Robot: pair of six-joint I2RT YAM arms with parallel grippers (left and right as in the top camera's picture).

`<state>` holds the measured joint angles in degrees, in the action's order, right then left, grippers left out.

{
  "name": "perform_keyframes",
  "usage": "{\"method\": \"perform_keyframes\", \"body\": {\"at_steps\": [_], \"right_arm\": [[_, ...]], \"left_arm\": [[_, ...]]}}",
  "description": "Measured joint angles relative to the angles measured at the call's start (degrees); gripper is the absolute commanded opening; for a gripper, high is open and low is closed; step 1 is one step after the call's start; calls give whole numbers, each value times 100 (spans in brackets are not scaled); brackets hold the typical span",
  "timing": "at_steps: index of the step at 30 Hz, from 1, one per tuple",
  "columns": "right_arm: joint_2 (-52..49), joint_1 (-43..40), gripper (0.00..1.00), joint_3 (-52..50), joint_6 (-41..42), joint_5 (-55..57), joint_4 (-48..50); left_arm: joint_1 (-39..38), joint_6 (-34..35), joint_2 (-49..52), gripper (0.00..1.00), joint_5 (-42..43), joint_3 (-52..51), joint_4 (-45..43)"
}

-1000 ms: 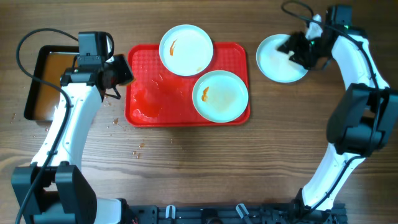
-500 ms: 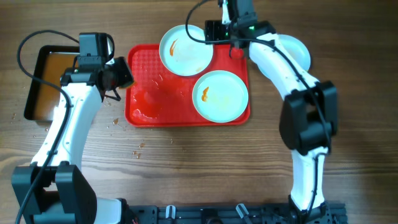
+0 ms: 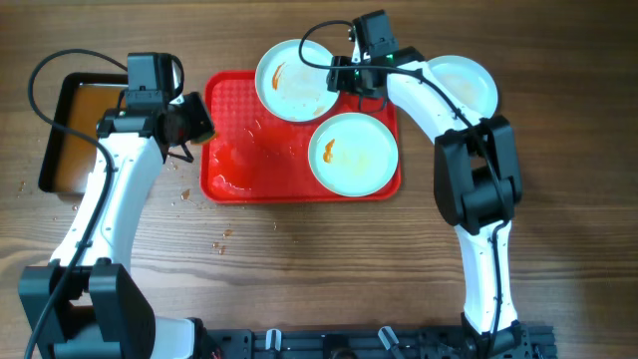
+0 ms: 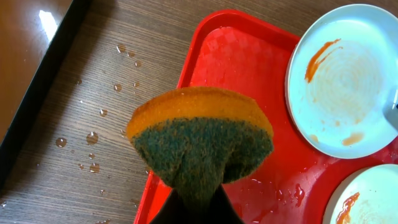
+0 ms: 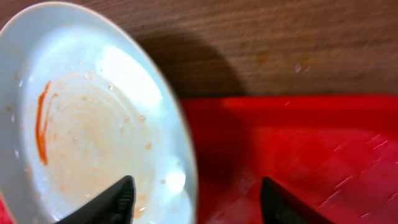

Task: Clean dirty plates on tray and stack at the side
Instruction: 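Move the right gripper back and grasp the rim of the left plate, then scrub the left plate with the sponge while the right gripper holds it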

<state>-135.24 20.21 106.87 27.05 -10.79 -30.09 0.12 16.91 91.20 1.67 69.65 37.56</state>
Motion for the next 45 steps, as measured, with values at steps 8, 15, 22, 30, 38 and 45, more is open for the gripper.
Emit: {"method": "perform_keyframes", "body": {"at_steps": [8, 15, 22, 30, 38, 45], "right_arm": [[-35, 129, 45, -63, 450, -37, -144], [-114, 164, 27, -66, 560, -37, -31], [-155, 221, 4, -66, 411, -107, -11], [-162, 638, 4, -66, -645, -345, 44], [-170, 898, 4, -66, -1432, -855, 0], [-170, 1266, 4, -66, -1646, -826, -142]], "left_arm": [[0, -2, 0, 4, 0, 0, 0], [0, 0, 0, 4, 0, 0, 0], [0, -2, 0, 4, 0, 0, 0], [0, -2, 0, 4, 0, 0, 0], [0, 0, 0, 4, 264, -2, -254], [0, 0, 326, 4, 442, 0, -422]]}}
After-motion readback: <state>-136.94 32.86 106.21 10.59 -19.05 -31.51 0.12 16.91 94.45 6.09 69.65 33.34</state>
